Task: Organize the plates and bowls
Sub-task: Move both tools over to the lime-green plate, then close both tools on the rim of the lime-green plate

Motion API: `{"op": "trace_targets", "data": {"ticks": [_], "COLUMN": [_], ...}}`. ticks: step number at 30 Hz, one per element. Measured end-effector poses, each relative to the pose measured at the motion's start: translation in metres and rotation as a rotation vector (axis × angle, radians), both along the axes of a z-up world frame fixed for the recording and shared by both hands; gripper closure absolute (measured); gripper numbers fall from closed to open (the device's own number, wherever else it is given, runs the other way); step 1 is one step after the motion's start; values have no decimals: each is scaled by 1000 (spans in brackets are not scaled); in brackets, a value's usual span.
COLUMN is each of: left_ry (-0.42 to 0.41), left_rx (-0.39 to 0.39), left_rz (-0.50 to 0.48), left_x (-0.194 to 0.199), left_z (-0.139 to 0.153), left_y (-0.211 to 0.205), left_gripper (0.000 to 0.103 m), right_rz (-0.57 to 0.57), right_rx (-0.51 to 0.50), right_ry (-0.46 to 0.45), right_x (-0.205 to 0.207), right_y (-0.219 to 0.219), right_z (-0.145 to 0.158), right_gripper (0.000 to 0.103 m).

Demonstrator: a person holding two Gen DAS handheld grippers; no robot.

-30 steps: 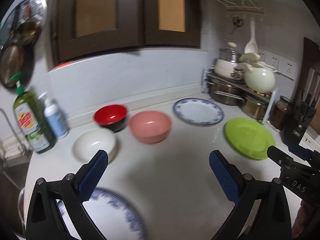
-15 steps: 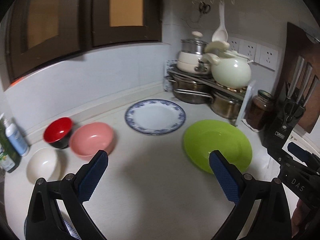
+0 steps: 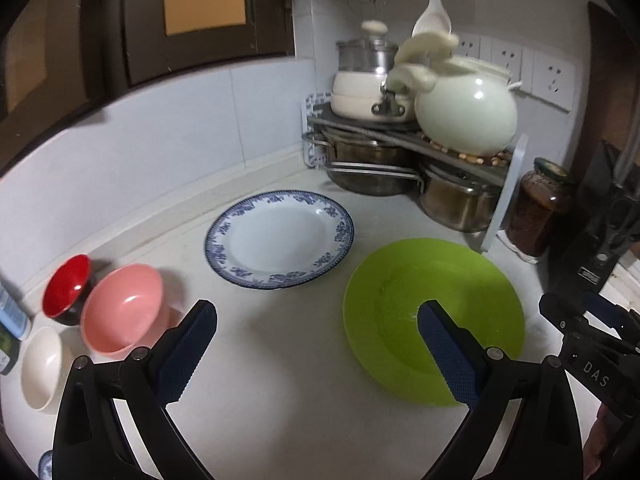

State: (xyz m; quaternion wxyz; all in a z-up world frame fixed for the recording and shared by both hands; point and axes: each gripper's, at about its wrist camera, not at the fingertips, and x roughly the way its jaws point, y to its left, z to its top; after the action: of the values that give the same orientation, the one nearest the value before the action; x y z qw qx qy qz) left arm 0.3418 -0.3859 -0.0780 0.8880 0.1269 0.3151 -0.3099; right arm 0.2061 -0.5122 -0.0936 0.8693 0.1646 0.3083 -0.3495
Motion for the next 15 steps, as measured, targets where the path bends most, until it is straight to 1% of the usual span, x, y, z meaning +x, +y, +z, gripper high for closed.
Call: {"op": "trace_targets", "data": {"ticks": [5,10,15], "left_ry": [24,55,79], "left_rx": [40,80,99], "left_rz": [-1,-17,-38], "left_x": [18,33,41], "left_z": [-25,-47,-61], "left_y": [-29,-49,-61], "left_gripper": [5,8,11], "right_rz": [-18,-16,-4], "right_rx": [35,49,65], "right_ry": [17,55,83], "right_x": [15,31,42], "right_y": [-26,-44,-55], "right_z": [-20,-40,-57], "right_gripper": [31,31,32]}}
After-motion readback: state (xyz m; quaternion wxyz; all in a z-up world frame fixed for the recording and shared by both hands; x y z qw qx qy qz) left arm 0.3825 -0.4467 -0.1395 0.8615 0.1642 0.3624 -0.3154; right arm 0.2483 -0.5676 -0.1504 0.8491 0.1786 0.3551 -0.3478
